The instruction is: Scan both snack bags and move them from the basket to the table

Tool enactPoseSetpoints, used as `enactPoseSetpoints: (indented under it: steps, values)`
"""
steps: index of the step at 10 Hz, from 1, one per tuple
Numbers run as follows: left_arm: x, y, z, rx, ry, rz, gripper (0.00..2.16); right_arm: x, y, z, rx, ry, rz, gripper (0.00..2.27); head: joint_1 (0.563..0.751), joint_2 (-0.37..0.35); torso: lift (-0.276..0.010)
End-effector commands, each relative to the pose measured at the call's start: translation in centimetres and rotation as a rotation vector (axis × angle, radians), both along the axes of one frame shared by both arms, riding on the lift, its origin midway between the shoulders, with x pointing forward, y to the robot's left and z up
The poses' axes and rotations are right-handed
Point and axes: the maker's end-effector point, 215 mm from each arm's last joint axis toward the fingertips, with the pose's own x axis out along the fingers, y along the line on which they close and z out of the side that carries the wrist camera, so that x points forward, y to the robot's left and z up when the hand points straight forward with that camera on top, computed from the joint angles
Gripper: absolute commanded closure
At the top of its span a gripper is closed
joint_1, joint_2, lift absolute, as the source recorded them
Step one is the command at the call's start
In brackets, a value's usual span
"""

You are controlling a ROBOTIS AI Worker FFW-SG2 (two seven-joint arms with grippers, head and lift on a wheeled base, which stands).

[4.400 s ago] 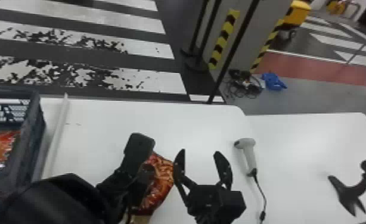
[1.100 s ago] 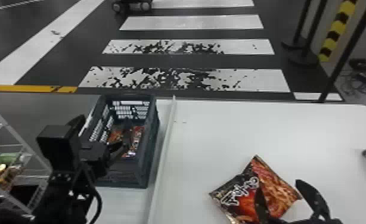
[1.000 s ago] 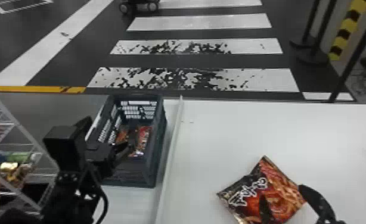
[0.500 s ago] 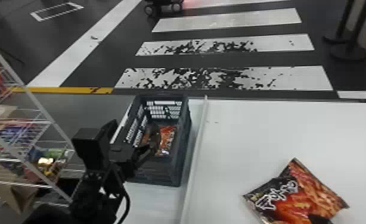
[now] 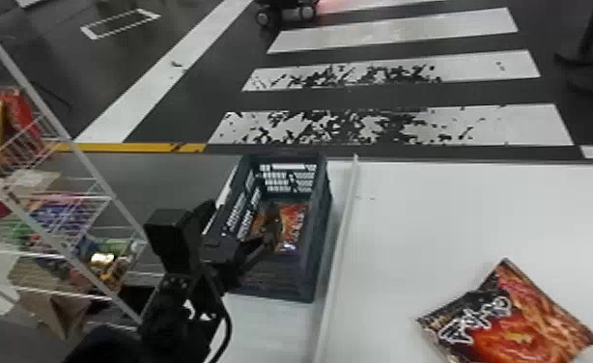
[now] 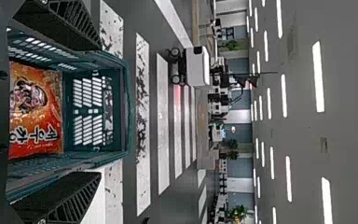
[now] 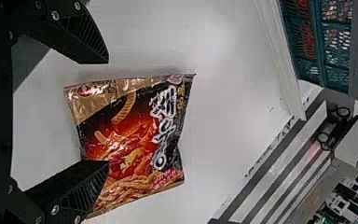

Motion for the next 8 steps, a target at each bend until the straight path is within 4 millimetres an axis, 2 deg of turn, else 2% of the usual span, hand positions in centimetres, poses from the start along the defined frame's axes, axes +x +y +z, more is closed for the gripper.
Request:
enactPoseSetpoints:
  steps: [1,5,8]
  values:
    - [0.3,-0.1,0.0,-0.009,-0.001,-0.007,0.03,-0.7,-0.1,-0.5,-0.048,0.026,0.014,0.16,0.695,0.303,-0.098]
    - [0.5,-0.5,-0.2,-0.026,0.001,-0.014,0.03,0.0,0.6,-0.9,-0.076,0.033,0.038,0.16,0.695,0.303,-0.098]
    - [0.5,-0.4,-0.7,-0.035,0.012,-0.017,0.03,0.3,1.5,-2.5,-0.110,0.040,0.079,0.16,0.695,0.308,-0.098]
